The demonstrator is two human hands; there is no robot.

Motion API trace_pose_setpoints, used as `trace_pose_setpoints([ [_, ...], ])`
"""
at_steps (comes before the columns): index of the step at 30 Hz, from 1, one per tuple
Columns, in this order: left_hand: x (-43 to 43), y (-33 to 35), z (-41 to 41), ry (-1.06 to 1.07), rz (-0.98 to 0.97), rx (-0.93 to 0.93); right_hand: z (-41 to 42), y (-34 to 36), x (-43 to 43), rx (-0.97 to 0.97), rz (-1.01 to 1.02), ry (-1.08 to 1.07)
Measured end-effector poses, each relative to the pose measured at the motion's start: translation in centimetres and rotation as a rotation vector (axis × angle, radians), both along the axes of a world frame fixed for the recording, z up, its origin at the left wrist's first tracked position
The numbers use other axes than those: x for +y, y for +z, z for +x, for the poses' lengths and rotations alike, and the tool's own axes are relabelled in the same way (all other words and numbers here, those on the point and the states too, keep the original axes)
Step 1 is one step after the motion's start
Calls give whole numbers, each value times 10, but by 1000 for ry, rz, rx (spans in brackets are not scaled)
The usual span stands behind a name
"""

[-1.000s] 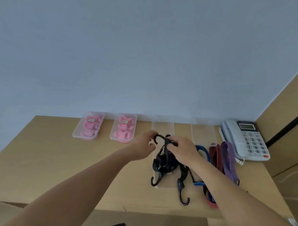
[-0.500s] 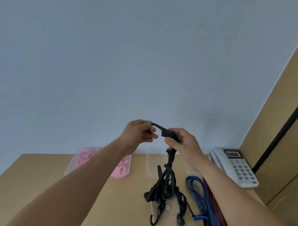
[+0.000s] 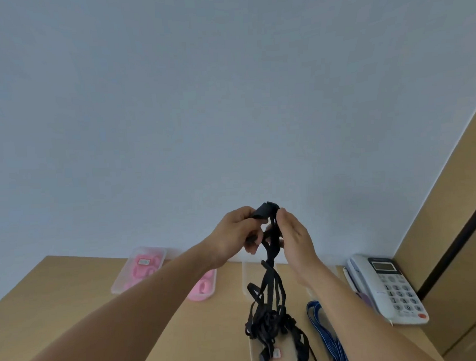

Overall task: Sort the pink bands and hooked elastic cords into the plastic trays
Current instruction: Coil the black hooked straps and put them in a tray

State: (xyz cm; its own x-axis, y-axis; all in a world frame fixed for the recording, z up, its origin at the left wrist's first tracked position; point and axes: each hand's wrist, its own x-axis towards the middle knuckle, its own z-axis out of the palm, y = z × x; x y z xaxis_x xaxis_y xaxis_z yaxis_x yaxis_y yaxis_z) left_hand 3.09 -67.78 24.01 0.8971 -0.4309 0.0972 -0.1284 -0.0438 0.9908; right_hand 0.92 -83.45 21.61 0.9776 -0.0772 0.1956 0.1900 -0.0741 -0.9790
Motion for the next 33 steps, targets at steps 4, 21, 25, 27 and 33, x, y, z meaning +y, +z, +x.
trace_pose_setpoints([
  [4, 1, 6, 2, 55, -95, 42, -1, -4, 8, 29, 34, -16],
  [21, -1, -22, 13, 152, -3, 0, 11, -3, 2, 201, -183, -93],
  [25, -3, -20, 12, 125, -113, 61, 13, 1, 2, 102, -376, -121],
  [27, -5, -19, 13, 88, -147, 110, 10, 1, 4, 68, -483, -69],
  [33, -7, -17, 20, 132, -391, 398, 3, -2, 11, 77, -625, 151],
])
